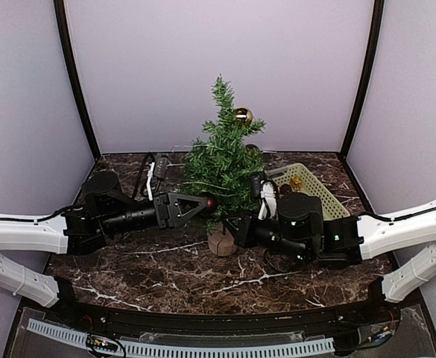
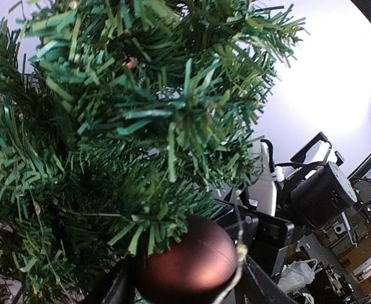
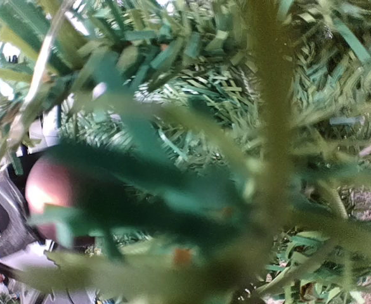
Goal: Decorate the small christmas tree
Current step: Hang the ornament ball on the branch, then move the bin to the center of the board, then pick up the words ornament from the bin.
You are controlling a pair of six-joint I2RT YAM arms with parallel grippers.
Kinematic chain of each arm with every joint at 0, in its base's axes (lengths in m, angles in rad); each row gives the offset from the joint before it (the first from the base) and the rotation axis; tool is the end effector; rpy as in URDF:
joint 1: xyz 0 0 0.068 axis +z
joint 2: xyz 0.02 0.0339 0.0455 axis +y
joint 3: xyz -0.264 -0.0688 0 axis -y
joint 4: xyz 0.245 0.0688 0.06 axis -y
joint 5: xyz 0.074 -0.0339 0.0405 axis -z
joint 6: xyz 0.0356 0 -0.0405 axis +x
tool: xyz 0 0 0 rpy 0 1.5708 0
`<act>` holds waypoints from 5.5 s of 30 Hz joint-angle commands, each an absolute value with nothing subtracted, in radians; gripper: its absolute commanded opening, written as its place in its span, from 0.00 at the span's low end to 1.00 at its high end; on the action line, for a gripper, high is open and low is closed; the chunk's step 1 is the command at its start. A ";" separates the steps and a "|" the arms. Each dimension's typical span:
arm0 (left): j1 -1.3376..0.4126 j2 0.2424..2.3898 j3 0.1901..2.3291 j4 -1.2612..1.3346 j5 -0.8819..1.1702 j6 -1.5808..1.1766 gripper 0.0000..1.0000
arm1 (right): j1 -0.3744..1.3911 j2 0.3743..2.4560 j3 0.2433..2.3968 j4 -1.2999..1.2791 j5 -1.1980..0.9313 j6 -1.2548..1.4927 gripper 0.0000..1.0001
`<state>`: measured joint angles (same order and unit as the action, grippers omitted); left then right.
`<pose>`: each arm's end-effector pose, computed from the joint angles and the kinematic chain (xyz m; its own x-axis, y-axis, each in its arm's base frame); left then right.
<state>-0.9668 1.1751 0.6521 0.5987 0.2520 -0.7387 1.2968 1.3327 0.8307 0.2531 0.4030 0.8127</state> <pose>0.1453 -0.2261 0.2949 -0.6000 -0.2786 -0.7499 0.7226 0.2134 -0.6575 0.0959 0.2897 0.2785 -0.6142 0.2834 -0.7365 -0.4898 0.5949 0.6373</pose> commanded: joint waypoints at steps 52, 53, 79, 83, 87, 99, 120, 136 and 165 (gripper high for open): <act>-0.150 1.031 0.789 -0.164 0.497 -0.270 0.82 | 0.408 1.299 0.955 -0.311 0.130 0.429 0.56; -0.143 1.039 0.799 -0.159 0.490 -0.248 0.82 | 0.391 1.335 0.975 -0.315 0.124 0.419 0.55; -0.112 1.123 0.824 -0.175 0.359 -0.135 0.81 | 0.205 1.756 1.089 -0.288 0.217 0.491 0.35; -0.113 1.124 0.822 -0.176 0.363 -0.138 0.81 | 0.163 1.781 1.124 -0.278 0.219 0.446 0.35; -0.113 1.121 0.822 -0.176 0.365 -0.141 0.81 | 0.145 1.774 1.166 -0.307 0.194 0.414 0.35; -0.112 1.089 0.813 -0.166 0.381 -0.152 0.81 | 0.216 1.576 1.118 -0.713 0.157 0.526 0.56; -0.112 1.038 0.793 -0.163 0.388 -0.160 0.81 | 0.209 1.847 1.190 -0.625 0.093 0.427 0.70; -0.112 1.048 0.795 -0.165 0.381 -0.157 0.81 | 0.209 1.871 1.248 -0.426 0.101 0.430 0.31; -0.289 0.833 0.784 -0.026 0.396 -0.320 0.77 | 0.265 1.012 0.943 -0.140 -0.156 0.574 0.00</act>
<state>-0.1673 0.9131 0.7490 -0.0914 0.4255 -0.2302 0.2207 1.1584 1.0122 -0.3332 0.0212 0.5396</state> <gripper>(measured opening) 0.773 0.006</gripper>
